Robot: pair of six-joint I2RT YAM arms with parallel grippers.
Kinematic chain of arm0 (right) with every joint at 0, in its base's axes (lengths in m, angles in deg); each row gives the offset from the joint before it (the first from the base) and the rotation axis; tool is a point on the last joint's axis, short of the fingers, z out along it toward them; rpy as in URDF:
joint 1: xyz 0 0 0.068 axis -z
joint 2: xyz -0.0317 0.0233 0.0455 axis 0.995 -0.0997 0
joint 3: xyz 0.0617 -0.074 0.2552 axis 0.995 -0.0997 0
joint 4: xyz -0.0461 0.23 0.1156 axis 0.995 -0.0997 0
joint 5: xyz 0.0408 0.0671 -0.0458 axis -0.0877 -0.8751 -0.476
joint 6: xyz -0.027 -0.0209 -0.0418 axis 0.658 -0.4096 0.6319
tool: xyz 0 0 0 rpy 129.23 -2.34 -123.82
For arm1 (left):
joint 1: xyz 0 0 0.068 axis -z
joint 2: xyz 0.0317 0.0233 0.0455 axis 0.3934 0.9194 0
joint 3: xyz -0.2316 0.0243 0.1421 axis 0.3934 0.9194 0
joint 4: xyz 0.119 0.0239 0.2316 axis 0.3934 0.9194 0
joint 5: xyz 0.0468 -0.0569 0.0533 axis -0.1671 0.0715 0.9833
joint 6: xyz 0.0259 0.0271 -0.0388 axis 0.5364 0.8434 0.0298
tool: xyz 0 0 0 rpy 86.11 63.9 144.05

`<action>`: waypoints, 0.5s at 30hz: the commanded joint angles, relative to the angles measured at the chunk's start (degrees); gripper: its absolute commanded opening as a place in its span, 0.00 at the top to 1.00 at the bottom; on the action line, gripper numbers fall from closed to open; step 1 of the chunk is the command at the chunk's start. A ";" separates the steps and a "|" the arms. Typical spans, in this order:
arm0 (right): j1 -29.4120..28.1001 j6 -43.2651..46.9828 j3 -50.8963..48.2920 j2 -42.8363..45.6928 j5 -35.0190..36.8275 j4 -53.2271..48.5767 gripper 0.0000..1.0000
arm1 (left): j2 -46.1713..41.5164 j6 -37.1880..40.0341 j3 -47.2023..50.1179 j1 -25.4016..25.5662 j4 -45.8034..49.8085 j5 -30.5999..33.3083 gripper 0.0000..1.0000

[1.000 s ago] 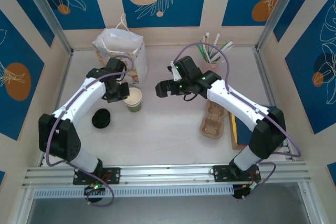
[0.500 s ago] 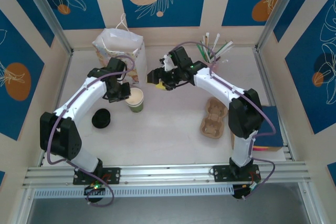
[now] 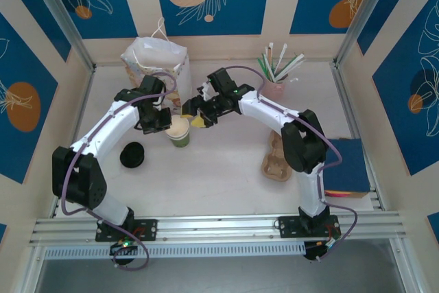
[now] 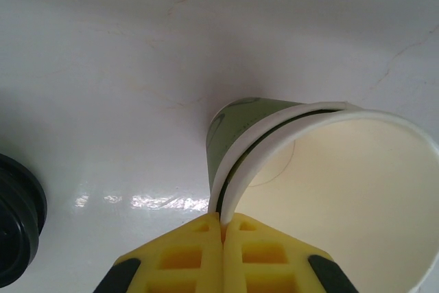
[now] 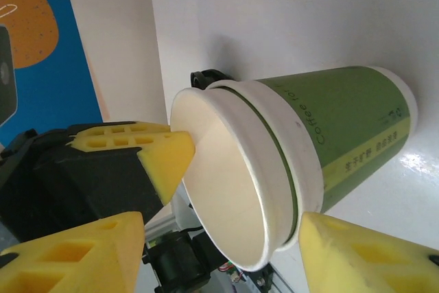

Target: Pack the takeout coffee

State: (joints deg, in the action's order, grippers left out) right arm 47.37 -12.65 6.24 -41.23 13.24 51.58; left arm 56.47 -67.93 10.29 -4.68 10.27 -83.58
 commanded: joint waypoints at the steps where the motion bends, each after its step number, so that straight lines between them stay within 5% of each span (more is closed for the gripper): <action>1: -0.36 -1.52 2.14 -1.39 -2.77 -0.16 0.39 | -0.07 -0.08 0.31 -0.47 -0.47 -1.52 1.00; 15: -0.97 -0.91 3.51 -3.13 -3.09 -1.51 0.39 | -0.88 -0.69 0.96 -0.46 -0.90 -2.38 1.00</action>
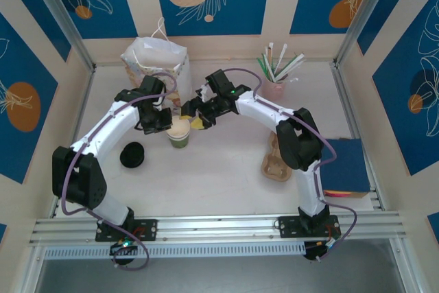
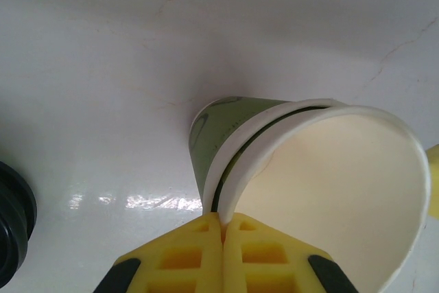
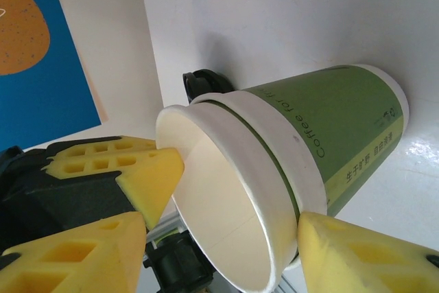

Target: Pack the takeout coffee

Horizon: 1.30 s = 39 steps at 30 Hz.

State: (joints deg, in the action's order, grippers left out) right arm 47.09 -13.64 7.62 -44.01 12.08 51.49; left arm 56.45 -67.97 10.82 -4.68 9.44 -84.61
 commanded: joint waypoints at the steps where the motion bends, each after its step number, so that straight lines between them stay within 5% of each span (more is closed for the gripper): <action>1: -0.74 0.45 2.42 -0.33 -1.58 -1.98 0.39 | -0.93 -0.73 0.53 -0.44 -0.17 -1.47 1.00; 39: -1.15 3.73 2.33 2.19 1.79 -5.72 0.40 | -3.55 -0.53 -0.69 -1.00 2.23 -1.77 1.00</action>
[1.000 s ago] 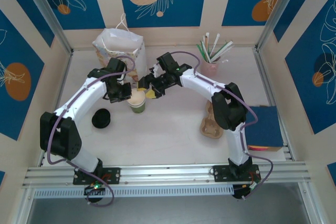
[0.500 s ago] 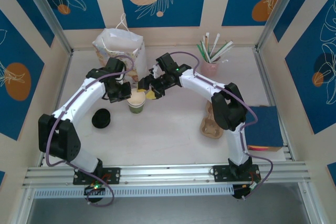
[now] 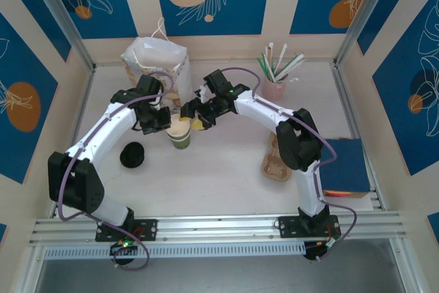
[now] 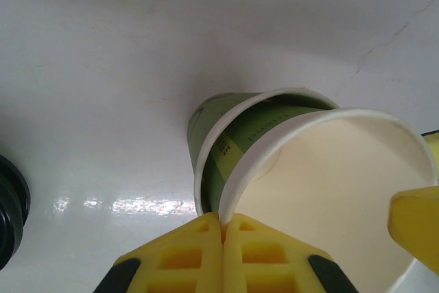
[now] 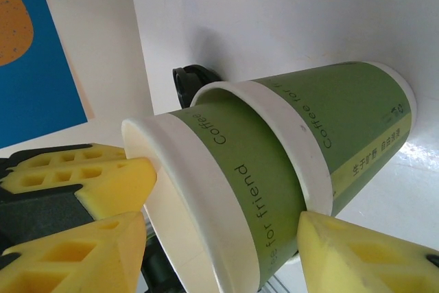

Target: Pack the takeout coffee

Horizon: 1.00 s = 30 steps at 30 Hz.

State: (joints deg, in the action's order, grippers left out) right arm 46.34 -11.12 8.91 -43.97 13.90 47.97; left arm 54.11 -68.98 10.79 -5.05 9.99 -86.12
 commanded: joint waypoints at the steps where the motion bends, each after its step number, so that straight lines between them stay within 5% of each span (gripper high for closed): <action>1: -0.26 1.39 1.16 2.37 0.09 -2.24 0.40 | -1.07 0.66 -0.61 -0.65 1.95 -0.10 1.00; 14: 2.31 3.88 3.54 7.27 1.39 -4.47 0.38 | -2.51 1.58 -4.57 -0.64 5.64 2.13 1.00; 30: 7.80 10.04 -5.22 22.98 13.31 -9.18 0.34 | -5.60 1.73 -14.52 -0.49 11.81 4.10 1.00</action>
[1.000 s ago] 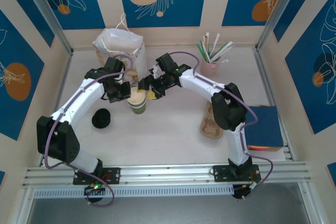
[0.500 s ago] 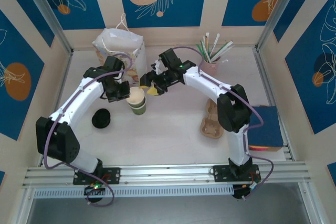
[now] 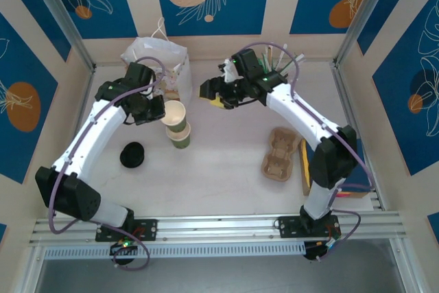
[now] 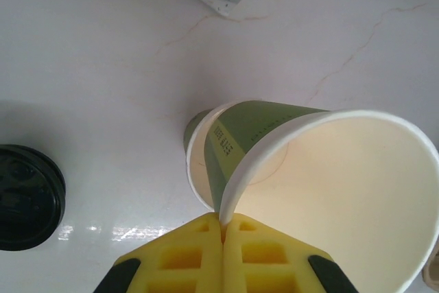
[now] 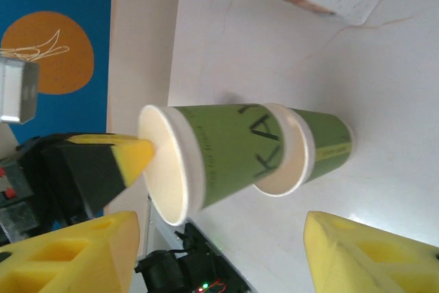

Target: Pack the takeout coffee

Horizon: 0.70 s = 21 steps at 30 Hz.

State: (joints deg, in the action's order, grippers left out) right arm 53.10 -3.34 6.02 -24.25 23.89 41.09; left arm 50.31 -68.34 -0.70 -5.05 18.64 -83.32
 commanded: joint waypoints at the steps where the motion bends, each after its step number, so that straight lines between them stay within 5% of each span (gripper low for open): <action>1: 1.57 2.63 -3.25 4.46 4.43 -2.62 0.34 | -1.90 1.03 -3.76 -0.38 3.51 1.45 1.00; 10: 6.40 4.23 -11.12 12.86 8.85 -3.28 0.31 | -1.90 0.35 -9.59 2.13 5.55 2.02 1.00; 21: 10.81 5.85 -17.93 19.99 12.81 -5.54 0.24 | 2.95 -1.35 -10.98 12.95 0.09 0.50 1.00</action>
State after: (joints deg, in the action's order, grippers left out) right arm 63.00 1.09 -10.52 -6.92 35.21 37.39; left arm 50.90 -68.85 -11.61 5.55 20.79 -82.03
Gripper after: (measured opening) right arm 0.758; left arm 0.038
